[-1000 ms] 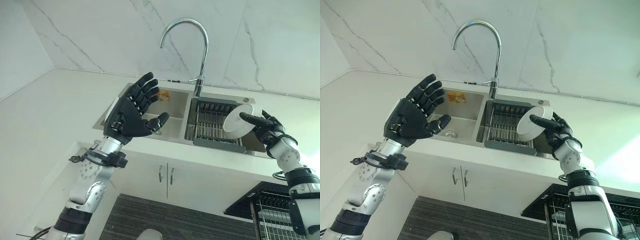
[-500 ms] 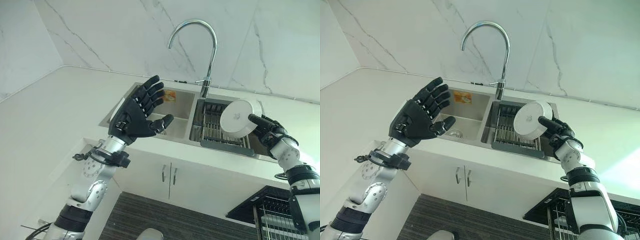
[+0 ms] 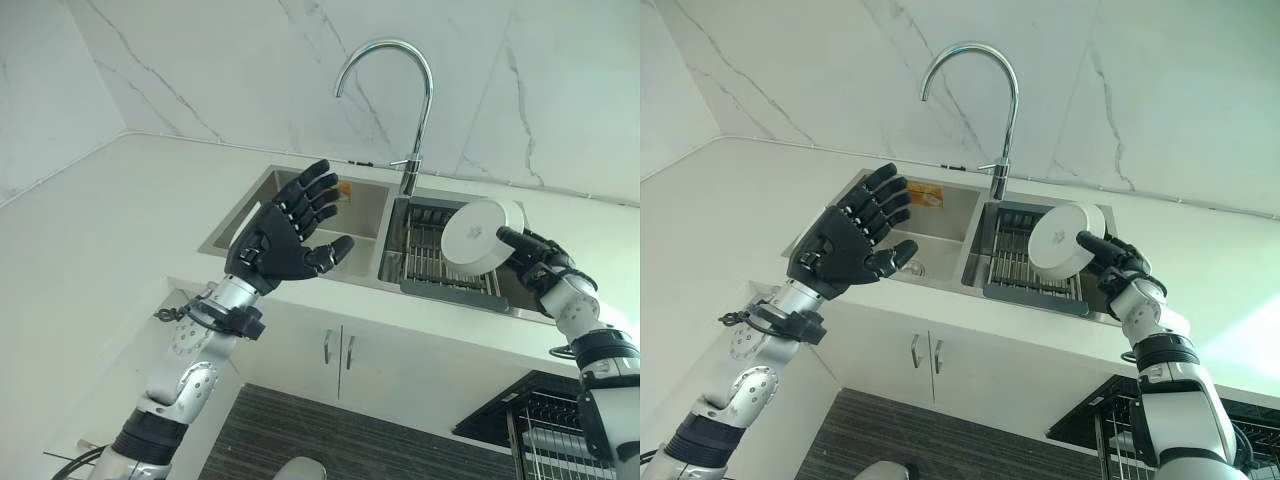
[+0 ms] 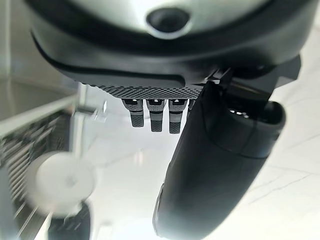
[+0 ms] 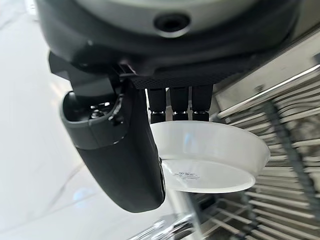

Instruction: Place the dishes in the dishwasher.

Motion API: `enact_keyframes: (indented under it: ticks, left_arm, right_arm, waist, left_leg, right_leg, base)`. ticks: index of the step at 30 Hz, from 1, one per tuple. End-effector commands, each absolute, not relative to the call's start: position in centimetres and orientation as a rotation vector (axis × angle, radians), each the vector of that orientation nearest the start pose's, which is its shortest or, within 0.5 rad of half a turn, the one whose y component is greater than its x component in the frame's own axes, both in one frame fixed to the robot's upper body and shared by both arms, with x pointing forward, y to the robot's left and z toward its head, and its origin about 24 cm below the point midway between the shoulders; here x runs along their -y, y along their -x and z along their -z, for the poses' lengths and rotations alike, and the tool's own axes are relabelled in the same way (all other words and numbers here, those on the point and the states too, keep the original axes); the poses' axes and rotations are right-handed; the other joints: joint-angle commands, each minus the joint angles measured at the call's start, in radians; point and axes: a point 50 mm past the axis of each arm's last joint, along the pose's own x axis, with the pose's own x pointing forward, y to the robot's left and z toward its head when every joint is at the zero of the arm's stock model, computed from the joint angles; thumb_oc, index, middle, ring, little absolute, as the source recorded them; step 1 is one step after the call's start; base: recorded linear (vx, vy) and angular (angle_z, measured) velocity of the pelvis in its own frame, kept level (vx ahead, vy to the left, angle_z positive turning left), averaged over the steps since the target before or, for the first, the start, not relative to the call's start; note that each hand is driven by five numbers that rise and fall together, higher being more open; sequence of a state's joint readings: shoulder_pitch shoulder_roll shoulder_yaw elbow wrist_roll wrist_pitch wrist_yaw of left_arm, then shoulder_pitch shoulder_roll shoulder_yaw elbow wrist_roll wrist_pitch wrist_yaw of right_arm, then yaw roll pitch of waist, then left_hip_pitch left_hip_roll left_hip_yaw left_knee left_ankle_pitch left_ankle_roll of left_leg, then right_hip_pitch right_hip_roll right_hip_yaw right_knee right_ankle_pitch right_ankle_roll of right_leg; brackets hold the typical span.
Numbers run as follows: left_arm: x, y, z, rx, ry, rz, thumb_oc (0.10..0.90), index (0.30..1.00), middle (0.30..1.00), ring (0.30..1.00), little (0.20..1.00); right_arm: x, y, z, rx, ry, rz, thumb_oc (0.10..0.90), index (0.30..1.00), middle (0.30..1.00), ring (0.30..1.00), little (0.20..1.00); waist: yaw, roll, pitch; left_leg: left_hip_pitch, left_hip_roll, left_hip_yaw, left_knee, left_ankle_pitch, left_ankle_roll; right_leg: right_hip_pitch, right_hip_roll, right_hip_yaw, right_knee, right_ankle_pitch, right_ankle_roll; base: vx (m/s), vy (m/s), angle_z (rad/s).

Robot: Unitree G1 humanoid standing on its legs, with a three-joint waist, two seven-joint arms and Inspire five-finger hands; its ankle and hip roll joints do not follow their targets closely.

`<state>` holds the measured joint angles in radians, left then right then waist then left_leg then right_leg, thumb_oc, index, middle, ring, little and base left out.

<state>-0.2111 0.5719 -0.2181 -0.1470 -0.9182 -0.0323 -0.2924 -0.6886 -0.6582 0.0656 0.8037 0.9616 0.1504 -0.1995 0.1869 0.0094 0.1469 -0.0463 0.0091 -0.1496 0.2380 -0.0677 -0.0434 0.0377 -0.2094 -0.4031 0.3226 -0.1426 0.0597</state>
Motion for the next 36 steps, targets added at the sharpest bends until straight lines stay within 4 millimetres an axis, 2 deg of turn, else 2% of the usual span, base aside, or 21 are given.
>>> enact_keyframes:
  ticks: [1,4,10,12,16,23,26,27,28,29,31,32,34,36]
  left_arm:
    - [-14.3,-26.3,-15.9,0.315,0.425,0.911,0.8,0.9,0.9,0.9,0.9]
    - [-12.9,-24.8,-14.5,0.202,0.588,1.131,0.8,0.9,0.9,0.9,0.9]
    - [-12.1,-23.2,-13.1,0.099,0.587,1.292,0.8,0.9,0.9,0.9,0.9]
    - [-12.0,-22.1,-11.7,-0.013,0.601,1.374,0.8,0.9,0.9,0.9,0.9]
    - [-12.4,-21.4,-9.6,-0.112,0.601,1.359,0.8,0.9,0.9,0.9,0.9]
    - [-13.5,-19.1,-5.6,-0.312,0.533,1.338,0.8,0.9,0.9,0.9,0.9]
    - [-13.7,-17.9,-3.8,-0.405,0.545,1.33,0.8,0.9,0.9,0.9,0.9]
    - [-13.7,-17.1,-2.4,-0.485,0.566,1.289,0.8,0.9,0.9,0.9,0.9]
    - [-13.7,-17.1,-2.4,-0.487,0.565,1.285,0.8,0.9,0.9,0.9,0.9]
    - [-14.4,-16.9,-1.4,-0.521,0.564,1.216,0.8,0.9,0.9,0.9,0.9]
    - [-14.9,-17.0,-0.2,-0.538,0.556,1.137,0.8,0.9,0.9,0.9,0.9]
    - [-15.3,-17.2,0.3,-0.525,0.524,1.076,0.8,0.9,0.9,0.9,0.9]
    - [-16.1,-17.4,2.0,-0.547,0.497,0.962,0.8,0.9,0.9,0.9,0.9]
    - [-16.3,-17.3,3.4,-0.577,0.475,0.887,0.8,0.9,0.9,0.9,0.9]
  right_arm:
    - [29.8,-37.0,-21.9,0.293,-0.327,0.299,0.4,0.3,0.3,0.3,0.3]
    - [27.6,-36.5,-22.9,0.391,-0.381,0.159,0.4,0.3,0.3,0.3,0.3]
    - [26.4,-35.5,-24.0,0.466,-0.39,0.067,0.4,0.3,0.3,0.3,0.3]
    - [25.9,-34.2,-25.2,0.56,-0.355,0.034,0.4,0.3,0.3,0.3,0.3]
    - [25.1,-32.9,-25.6,0.616,-0.377,-0.008,0.4,0.3,0.3,0.3,0.3]
    - [23.9,-29.8,-24.6,0.74,-0.408,-0.051,0.4,0.3,0.3,0.3,0.3]
    - [24.0,-29.2,-24.2,0.752,-0.409,-0.055,0.4,0.3,0.3,0.3,0.3]
    - [24.4,-28.6,-23.4,0.761,-0.418,-0.043,0.4,0.3,0.3,0.3,0.3]
    - [24.5,-28.6,-23.4,0.765,-0.418,-0.041,0.4,0.3,0.3,0.3,0.3]
    - [24.4,-28.2,-22.9,0.783,-0.424,-0.022,0.4,0.3,0.3,0.3,0.3]
    - [24.2,-27.8,-22.2,0.798,-0.426,-0.006,0.4,0.3,0.3,0.3,0.3]
    - [23.9,-27.5,-22.0,0.811,-0.423,0.005,0.4,0.3,0.3,0.3,0.3]
    - [23.8,-26.5,-21.9,0.844,-0.425,0.026,0.4,0.3,0.3,0.3,0.3]
    - [23.7,-25.8,-22.0,0.888,-0.395,0.038,0.4,0.3,0.3,0.3,0.3]
  waist:
    - [-0.01,-0.021,-0.119]
    - [-0.036,-0.011,-0.122]
    - [-0.062,-0.003,-0.122]
    - [-0.081,-0.002,-0.124]
    - [-0.102,-0.001,-0.123]
    - [-0.145,0.017,-0.113]
    - [-0.152,0.026,-0.109]
    - [-0.154,0.028,-0.087]
    - [-0.151,0.024,-0.086]
    - [-0.141,0.023,-0.063]
    - [-0.15,0.025,-0.051]
    - [-0.152,0.025,-0.045]
    - [-0.172,0.011,-0.027]
    - [-0.176,-0.002,-0.005]
  left_leg:
    - [0.04,0.049,0.084,0.062,-0.136,-0.019]
    - [0.04,0.061,0.102,0.062,-0.14,-0.021]
    - [0.042,0.076,0.127,0.062,-0.147,-0.021]
    - [0.042,0.086,0.147,0.062,-0.152,-0.02]
    - [0.04,0.094,0.161,0.062,-0.153,-0.02]
    - [0.035,0.126,0.191,0.062,-0.143,-0.021]
    - [0.041,0.111,0.195,0.062,-0.152,-0.015]
    - [0.071,0.046,0.208,0.062,-0.156,0.007]
    - [0.068,0.038,0.207,0.062,-0.151,0.011]
    - [0.05,-0.006,0.183,0.062,-0.148,0.033]
    - [0.044,-0.005,0.209,0.062,-0.158,0.05]
    - [0.037,-0.016,0.199,0.062,-0.161,0.058]
    - [0.026,-0.032,0.209,0.062,-0.167,0.07]
    - [0.022,-0.059,0.183,0.062,-0.168,0.078]
  right_leg:
    - [0.003,0.011,0.106,-0.023,-0.046,0.029]
    - [-0.009,0.022,0.131,-0.023,-0.047,0.026]
    - [-0.02,0.03,0.154,-0.023,-0.046,0.023]
    - [-0.03,0.037,0.169,-0.023,-0.044,0.023]
    - [-0.042,0.047,0.184,-0.023,-0.043,0.022]
    - [-0.078,0.092,0.24,-0.023,-0.04,0.008]
    - [-0.091,0.114,0.274,-0.023,-0.039,0.009]
    - [-0.094,0.108,0.3,-0.023,-0.032,0.022]
    - [-0.098,0.105,0.304,-0.023,-0.027,0.022]
    - [-0.101,0.099,0.32,-0.023,-0.007,0.035]
    - [-0.115,0.091,0.328,-0.023,0.012,0.047]
    - [-0.129,0.084,0.331,-0.023,0.03,0.062]
    - [-0.177,0.06,0.338,-0.023,0.082,0.093]
    - [-0.202,0.046,0.338,-0.023,0.114,0.108]
  base:
    - [-0.03,-0.03,-0.09]
    - [-0.02,-0.035,-0.24]
    - [-0.01,-0.023,-0.2]
    - [-0.02,-0.065,-0.17]
    - [-0.01,-0.073,-0.2]
    - [0.0,-0.11,-0.18]
    - [0.0,0.019,-0.26]
    - [-0.04,0.103,-0.29]
    - [-0.1,0.173,-0.32]
    - [-0.12,0.147,-0.33]
    - [-0.12,0.206,-0.45]
    - [-0.16,0.251,-0.64]
    - [-0.16,0.215,-0.48]
    - [-0.11,0.132,-0.23]
